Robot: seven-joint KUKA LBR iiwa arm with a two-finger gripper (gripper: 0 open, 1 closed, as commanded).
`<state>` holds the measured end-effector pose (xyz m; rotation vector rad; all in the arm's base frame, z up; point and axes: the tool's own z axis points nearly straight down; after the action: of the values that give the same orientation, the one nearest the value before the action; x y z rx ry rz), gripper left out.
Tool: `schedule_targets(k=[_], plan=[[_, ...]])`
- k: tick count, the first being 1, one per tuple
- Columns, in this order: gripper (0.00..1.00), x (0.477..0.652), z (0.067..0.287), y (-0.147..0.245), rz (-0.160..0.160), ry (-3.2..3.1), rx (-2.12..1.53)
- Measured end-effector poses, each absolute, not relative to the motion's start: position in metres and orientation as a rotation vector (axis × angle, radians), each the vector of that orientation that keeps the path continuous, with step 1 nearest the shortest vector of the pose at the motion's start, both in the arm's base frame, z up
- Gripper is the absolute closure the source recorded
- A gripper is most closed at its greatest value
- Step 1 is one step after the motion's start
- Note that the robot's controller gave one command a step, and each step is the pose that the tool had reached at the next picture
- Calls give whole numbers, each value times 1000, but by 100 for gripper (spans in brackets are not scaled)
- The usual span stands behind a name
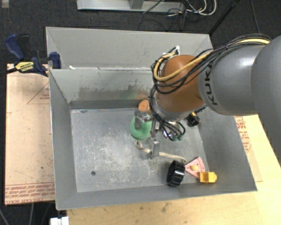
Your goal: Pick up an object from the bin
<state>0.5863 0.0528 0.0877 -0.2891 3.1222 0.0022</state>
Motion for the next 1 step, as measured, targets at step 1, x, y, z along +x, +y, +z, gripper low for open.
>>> schedule_targets(k=[1], plan=[[100, 608, 75, -1, 2, 3091, -451]])
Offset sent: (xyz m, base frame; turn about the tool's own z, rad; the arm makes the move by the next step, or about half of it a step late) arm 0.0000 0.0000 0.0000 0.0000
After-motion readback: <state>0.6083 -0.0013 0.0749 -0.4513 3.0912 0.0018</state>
